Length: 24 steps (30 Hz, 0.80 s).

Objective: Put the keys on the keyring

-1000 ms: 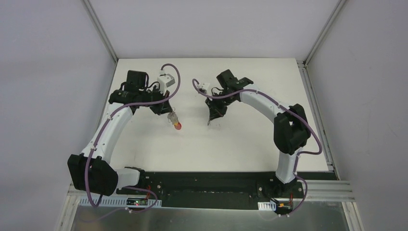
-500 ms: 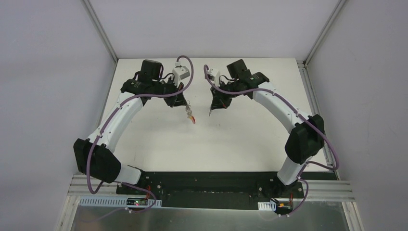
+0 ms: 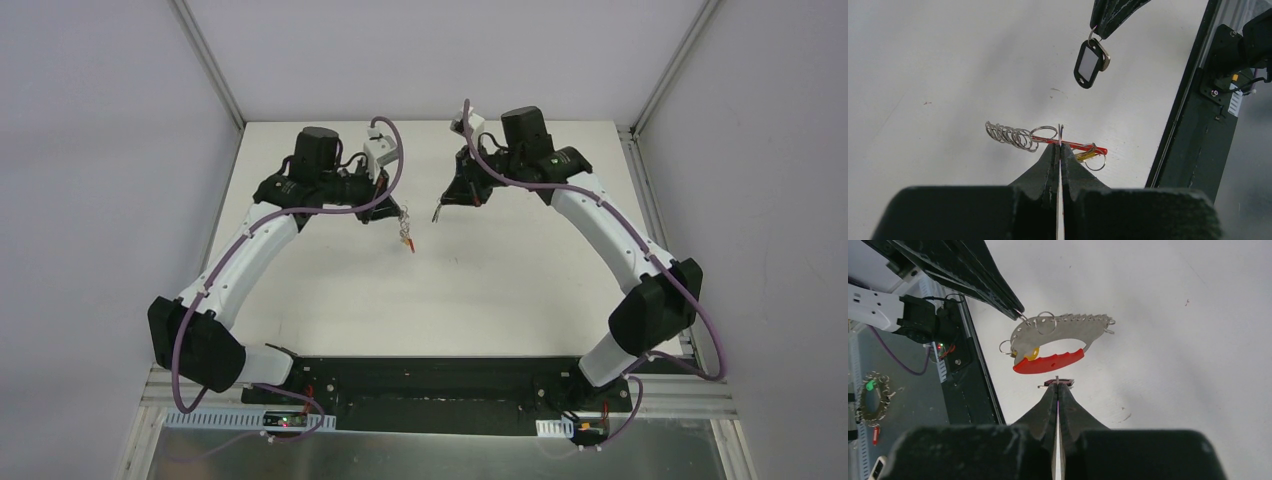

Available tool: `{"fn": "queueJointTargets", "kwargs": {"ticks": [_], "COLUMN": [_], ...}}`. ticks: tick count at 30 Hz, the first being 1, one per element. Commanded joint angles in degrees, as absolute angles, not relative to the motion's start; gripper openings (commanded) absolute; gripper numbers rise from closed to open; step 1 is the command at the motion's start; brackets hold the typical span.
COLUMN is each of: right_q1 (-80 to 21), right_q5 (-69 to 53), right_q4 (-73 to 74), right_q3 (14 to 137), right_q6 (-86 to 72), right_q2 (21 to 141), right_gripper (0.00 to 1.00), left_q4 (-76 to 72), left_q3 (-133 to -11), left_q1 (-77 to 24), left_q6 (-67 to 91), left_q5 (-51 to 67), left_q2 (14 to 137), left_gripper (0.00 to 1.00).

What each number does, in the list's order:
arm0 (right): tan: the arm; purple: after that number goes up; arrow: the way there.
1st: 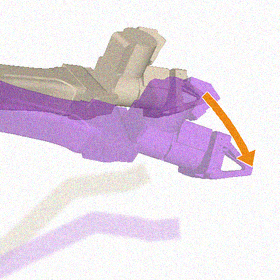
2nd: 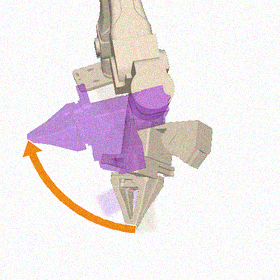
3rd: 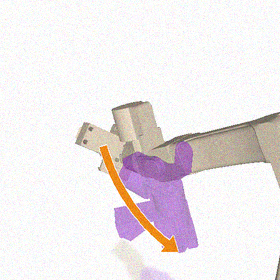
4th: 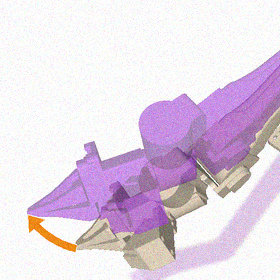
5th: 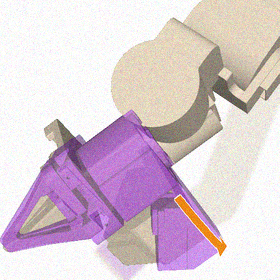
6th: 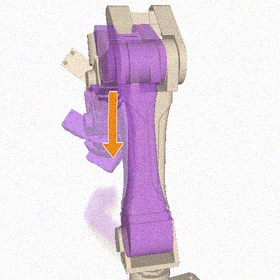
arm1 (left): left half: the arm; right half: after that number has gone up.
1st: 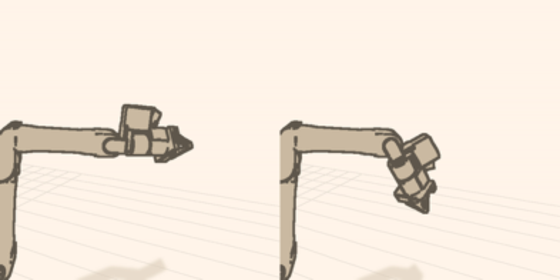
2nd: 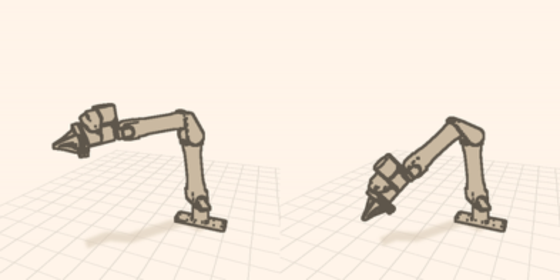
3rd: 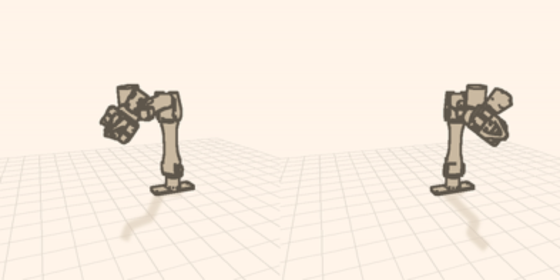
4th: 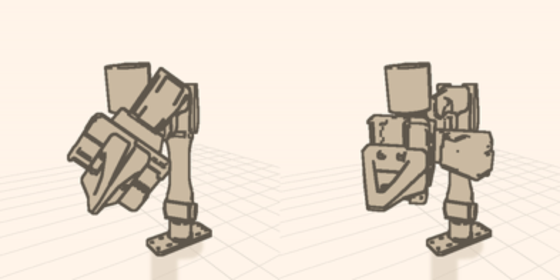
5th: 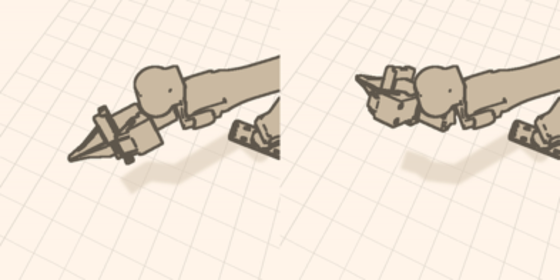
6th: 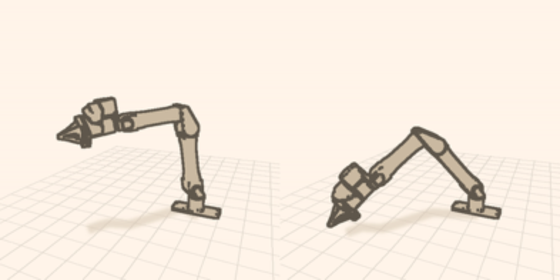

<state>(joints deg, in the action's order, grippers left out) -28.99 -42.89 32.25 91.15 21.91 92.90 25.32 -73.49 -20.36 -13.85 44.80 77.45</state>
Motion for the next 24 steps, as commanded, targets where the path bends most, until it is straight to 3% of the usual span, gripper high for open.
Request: {"fn": "queueJointTargets", "kwargs": {"ticks": [1,14,24], "right_q1": [-28.98,-28.05,-27.67], "right_q5": [-46.03,-45.84,-56.96], "right_q4": [27.27,20.40,20.23], "right_q3": [90.30,86.71,86.77], "right_q6": [15.54,2.09,4.52], "right_q2": [88.61,87.70,90.34], "right_gripper": [0.00,0.00,0.00], "left_q4": [25.03,26.70,23.19], "left_q3": [-75.86,-79.38,-79.62], "left_q1": [-22.09,-25.59,-27.19], "left_q6": [-12.20,-4.77,1.34], "left_q5": [43.10,35.09,30.19], "left_q2": [75.39,77.23,78.16], "left_gripper": [0.00,0.00,0.00]}}
